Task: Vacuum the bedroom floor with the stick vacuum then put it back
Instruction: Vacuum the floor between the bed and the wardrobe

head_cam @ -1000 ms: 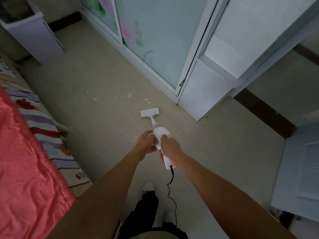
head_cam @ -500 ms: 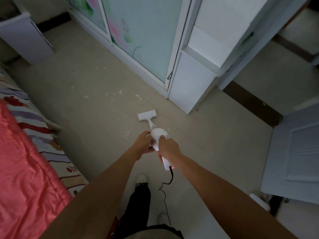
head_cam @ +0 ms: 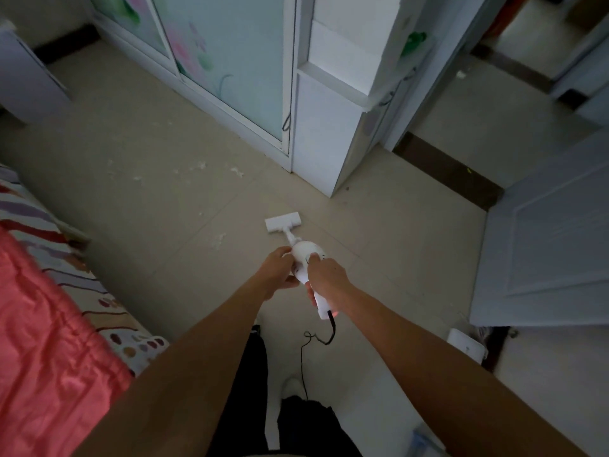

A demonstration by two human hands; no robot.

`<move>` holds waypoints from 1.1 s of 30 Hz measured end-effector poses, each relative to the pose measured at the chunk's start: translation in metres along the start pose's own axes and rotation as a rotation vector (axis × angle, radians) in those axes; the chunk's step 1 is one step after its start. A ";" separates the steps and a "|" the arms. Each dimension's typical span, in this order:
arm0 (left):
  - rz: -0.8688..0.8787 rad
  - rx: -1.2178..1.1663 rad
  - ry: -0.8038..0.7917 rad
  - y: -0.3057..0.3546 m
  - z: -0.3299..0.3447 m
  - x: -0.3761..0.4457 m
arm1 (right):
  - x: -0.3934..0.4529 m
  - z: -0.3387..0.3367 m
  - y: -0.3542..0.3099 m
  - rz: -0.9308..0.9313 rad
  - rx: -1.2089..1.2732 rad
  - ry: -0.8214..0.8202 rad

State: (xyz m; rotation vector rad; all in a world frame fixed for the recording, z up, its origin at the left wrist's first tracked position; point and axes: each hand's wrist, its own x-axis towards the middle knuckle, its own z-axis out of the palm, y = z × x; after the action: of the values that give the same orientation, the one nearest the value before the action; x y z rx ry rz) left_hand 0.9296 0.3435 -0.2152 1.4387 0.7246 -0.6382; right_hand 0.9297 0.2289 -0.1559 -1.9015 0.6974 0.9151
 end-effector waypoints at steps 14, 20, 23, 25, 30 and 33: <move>-0.028 -0.009 0.021 -0.054 0.020 -0.065 | -0.049 0.007 0.066 0.141 0.222 -0.045; 0.006 -0.025 0.004 -0.086 0.010 -0.099 | -0.078 0.025 0.101 0.015 0.122 -0.055; 0.024 -0.038 0.014 -0.105 0.005 -0.114 | -0.098 0.034 0.124 -0.094 0.079 -0.068; 0.022 -0.049 0.017 -0.121 0.002 -0.124 | -0.112 0.039 0.139 -0.108 0.061 -0.065; 0.039 -0.074 0.014 -0.151 0.000 -0.148 | -0.140 0.050 0.163 -0.133 0.002 -0.063; 0.043 -0.081 0.003 -0.165 0.000 -0.157 | -0.148 0.053 0.174 -0.143 -0.004 -0.062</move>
State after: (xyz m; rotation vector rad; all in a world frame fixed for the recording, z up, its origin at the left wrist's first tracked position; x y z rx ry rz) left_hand 0.7029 0.3305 -0.2002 1.3776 0.7126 -0.5672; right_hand 0.6962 0.2137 -0.1350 -1.8917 0.5154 0.8813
